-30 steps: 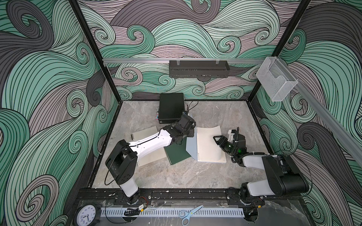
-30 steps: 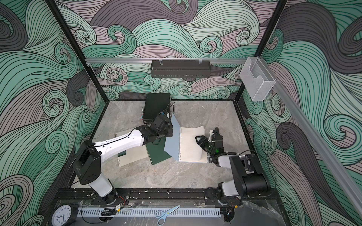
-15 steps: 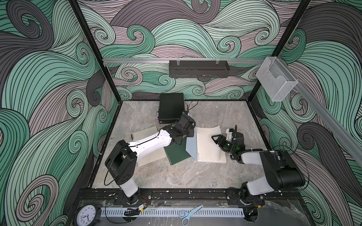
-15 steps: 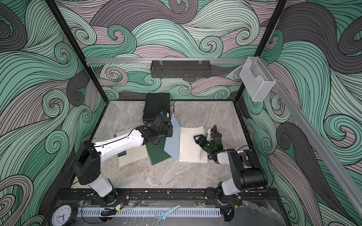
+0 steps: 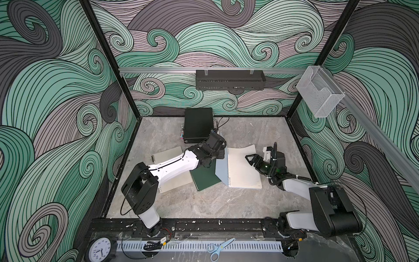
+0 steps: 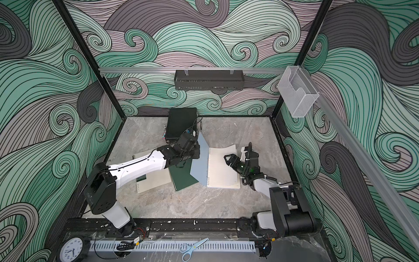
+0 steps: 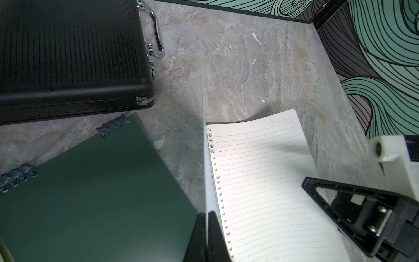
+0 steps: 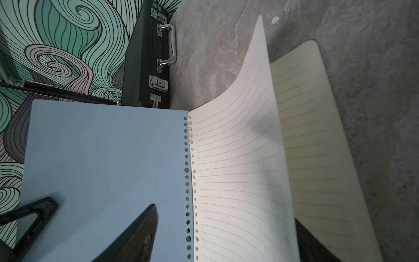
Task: Tear off pages from different notebooks
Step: Tear off the paper from the notebook.
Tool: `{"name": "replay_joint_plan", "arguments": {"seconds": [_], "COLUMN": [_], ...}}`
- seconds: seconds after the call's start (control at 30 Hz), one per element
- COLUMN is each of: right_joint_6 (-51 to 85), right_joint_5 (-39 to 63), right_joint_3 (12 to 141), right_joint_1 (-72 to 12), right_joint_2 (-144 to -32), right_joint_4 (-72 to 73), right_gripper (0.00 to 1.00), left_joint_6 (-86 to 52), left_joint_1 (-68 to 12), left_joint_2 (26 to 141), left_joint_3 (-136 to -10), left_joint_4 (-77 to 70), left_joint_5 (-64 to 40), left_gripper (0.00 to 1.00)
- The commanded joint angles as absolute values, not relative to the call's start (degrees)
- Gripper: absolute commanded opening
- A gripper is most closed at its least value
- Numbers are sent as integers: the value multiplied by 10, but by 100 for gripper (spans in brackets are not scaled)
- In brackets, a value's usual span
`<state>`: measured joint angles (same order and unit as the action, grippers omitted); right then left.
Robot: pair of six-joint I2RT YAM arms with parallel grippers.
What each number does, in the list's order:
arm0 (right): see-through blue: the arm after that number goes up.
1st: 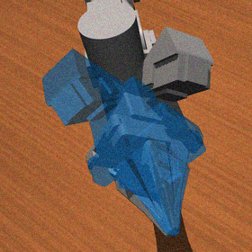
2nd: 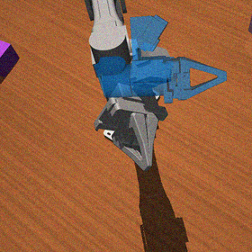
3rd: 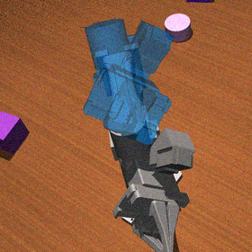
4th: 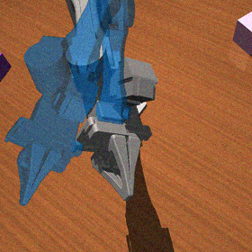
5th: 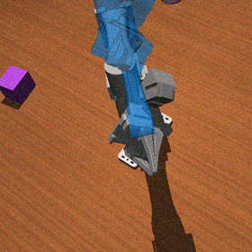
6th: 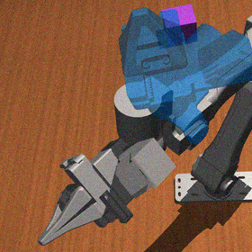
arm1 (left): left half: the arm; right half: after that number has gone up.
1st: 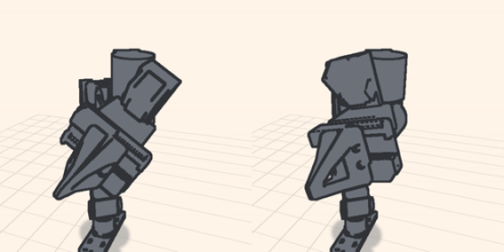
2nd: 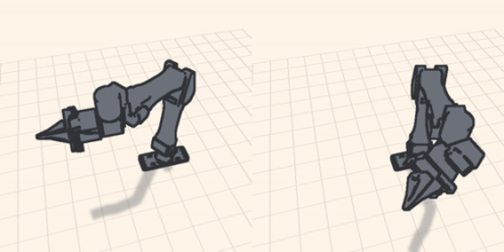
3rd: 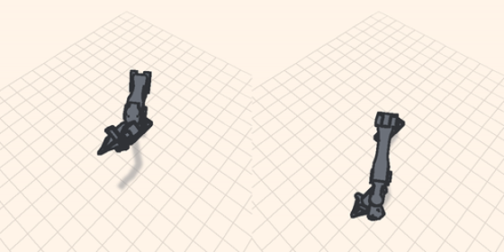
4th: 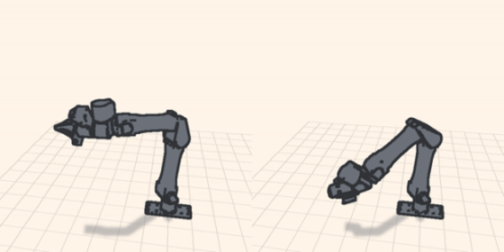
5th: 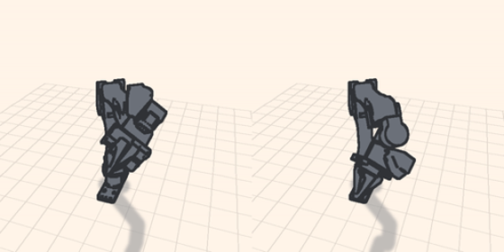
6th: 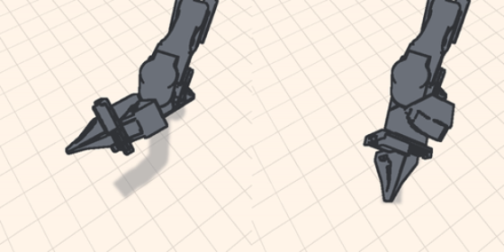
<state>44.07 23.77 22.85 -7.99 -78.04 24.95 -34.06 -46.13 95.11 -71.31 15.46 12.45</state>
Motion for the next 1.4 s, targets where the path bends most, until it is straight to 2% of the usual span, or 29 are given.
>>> {"name": "replay_joint_plan", "arguments": {"seconds": [0.0,0.13,0.2,0.23,0.3,0.37,0.47,0.67,0.93,1.03,1.23,1.37], "right_joint_6": [429,419,417,417,416,414,413,410,397,384,379,388], "right_joint_5": [244,243,246,247,248,245,235,213,156,112,-50,-89], "right_joint_3": [250,255,255,256,262,264,261,269,264,266,304,312], "right_joint_1": [-76,-76,-76,-76,-76,-76,-76,-76,-86,-101,-137,-148], "right_joint_2": [-790,-800,-804,-806,-807,-807,-804,-796,-751,-727,-705,-707], "right_joint_4": [228,224,226,227,223,218,210,184,138,107,-24,-50], "right_gripper": [79,77,69,62,38,18,0,0,0,0,0,0], "left_joint_6": [-337,-336,-337,-338,-338,-339,-349,-365,-359,-359,-376,-385], "left_joint_1": [-457,-457,-457,-457,-457,-457,-457,-457,-457,-457,-457,-458], "left_joint_2": [928,925,923,923,928,937,949,946,949,960,1002,1056], "left_joint_3": [-713,-713,-705,-704,-710,-722,-731,-726,-721,-734,-771,-834], "left_joint_4": [163,165,157,155,160,171,188,197,192,205,267,350], "left_joint_5": [135,133,133,134,136,140,157,210,219,228,317,382], "left_gripper": [0,0,0,0,0,0,0,0,0,0,0,0]}}
